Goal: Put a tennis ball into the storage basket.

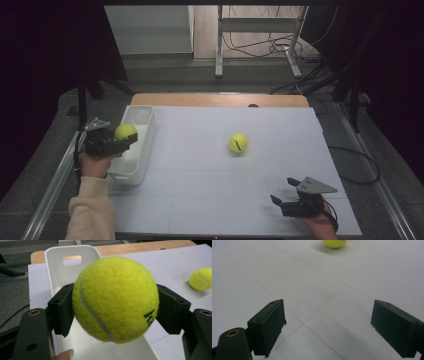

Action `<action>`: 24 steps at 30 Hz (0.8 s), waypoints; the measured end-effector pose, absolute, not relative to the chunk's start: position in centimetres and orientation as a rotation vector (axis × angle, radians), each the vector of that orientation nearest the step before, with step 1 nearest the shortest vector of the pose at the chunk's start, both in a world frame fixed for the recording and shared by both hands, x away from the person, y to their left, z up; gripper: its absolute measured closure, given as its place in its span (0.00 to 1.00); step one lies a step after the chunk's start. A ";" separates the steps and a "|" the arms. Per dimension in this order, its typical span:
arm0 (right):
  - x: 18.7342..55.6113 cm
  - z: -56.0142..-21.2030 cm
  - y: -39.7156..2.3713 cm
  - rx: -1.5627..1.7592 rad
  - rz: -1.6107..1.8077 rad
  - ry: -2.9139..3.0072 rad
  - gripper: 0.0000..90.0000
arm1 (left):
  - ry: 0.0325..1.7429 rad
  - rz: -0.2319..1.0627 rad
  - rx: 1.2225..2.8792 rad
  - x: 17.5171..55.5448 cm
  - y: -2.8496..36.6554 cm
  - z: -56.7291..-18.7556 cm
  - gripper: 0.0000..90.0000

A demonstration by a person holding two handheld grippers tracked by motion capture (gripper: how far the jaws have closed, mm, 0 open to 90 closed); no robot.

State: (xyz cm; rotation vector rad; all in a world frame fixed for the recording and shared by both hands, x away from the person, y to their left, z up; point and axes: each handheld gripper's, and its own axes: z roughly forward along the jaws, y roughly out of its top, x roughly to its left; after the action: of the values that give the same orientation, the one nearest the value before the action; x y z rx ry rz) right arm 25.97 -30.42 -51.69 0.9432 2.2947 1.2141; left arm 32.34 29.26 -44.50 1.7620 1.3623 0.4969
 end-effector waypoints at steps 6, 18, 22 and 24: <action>26.0 -51.7 -30.4 0.943 1.213 2.295 0.14 | 1.381 0.494 1.807 32.6 29.0 -44.9 0.29; 26.0 -51.7 -30.4 0.940 1.212 2.296 0.14 | 1.411 0.489 1.862 32.8 28.6 -45.5 0.29; 26.0 -51.7 -30.4 0.940 1.211 2.297 0.14 | 1.418 0.487 1.877 32.8 28.6 -45.6 0.29; 26.0 -51.7 -30.4 0.938 1.209 2.299 0.14 | 1.429 0.497 1.892 32.8 28.6 -45.6 0.29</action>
State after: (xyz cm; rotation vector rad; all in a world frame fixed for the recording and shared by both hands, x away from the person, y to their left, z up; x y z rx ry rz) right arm 25.99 -30.41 -51.73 0.9378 2.2989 1.2094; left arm 32.81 28.57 -45.61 1.8921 1.4287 0.4967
